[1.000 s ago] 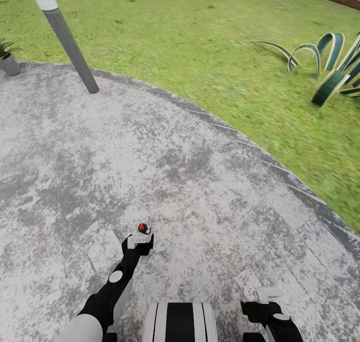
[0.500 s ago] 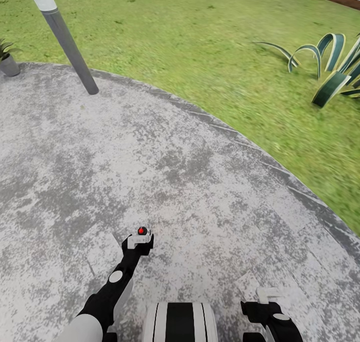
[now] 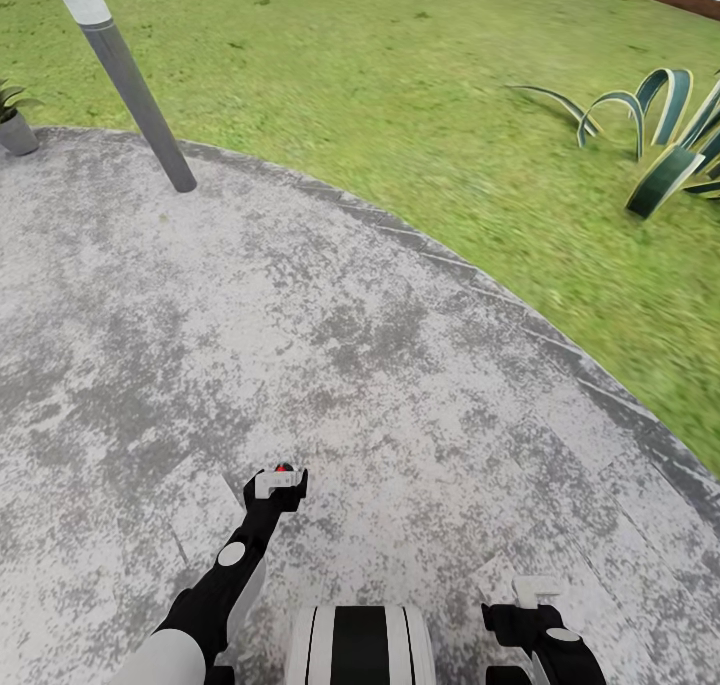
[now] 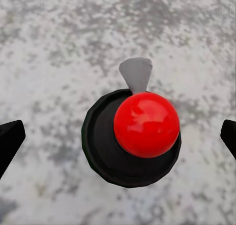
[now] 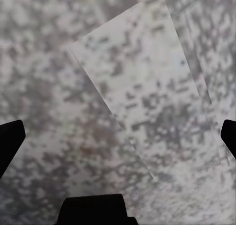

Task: Pick up the pesticide atomizer in the garden and spray insectifuge to fully cover both potted plants in the garden.

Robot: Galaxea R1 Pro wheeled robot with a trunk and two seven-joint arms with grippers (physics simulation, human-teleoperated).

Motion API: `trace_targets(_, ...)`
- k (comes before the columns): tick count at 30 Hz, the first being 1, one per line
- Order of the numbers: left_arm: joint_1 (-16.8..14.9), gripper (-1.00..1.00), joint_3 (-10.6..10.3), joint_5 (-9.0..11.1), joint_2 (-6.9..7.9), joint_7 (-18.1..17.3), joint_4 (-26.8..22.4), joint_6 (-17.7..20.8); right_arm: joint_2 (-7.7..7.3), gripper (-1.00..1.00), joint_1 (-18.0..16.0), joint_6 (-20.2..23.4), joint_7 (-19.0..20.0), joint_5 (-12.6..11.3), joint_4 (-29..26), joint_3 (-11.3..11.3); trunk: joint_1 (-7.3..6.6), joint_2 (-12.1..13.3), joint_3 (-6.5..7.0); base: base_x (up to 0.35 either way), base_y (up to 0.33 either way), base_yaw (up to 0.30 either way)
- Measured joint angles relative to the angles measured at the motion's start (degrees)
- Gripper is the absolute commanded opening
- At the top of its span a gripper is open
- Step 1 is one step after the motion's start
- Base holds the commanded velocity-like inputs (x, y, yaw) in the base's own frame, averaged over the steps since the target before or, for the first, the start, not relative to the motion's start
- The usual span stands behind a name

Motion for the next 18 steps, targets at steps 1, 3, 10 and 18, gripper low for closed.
trace_targets(1, 0.0, 1.00, 0.0, 0.0, 0.00, 0.0, 0.0, 0.0, 0.00, 1.00, 0.0, 0.0, 0.0, 0.0, 0.0, 0.0, 0.00, 0.0, 0.00, 0.000, 0.000, 0.000)
trace_targets(3, 0.0, 1.00, 0.0, 0.0, 0.00, 0.0, 0.0, 0.0, 0.00, 1.00, 0.0, 0.0, 0.0, 0.0, 0.0, 0.0, 0.00, 0.0, 0.00, 0.000, 0.000, 0.000)
trace_targets(10, 0.0, 1.00, 0.0, 0.0, 0.00, 0.0, 0.0, 0.0, 0.00, 1.00, 0.0, 0.1, 0.0, 0.0, 0.0, 0.0, 0.00, 0.0, 0.29, 0.000, 0.000, 0.000)
trace_targets(18, 0.0, 1.00, 0.0, 0.0, 0.00, 0.0, 0.0, 0.0, 0.00, 1.00, 0.0, 0.1, 0.0, 0.0, 0.0, 0.0, 0.00, 0.0, 0.37, 0.000, 0.000, 0.000)
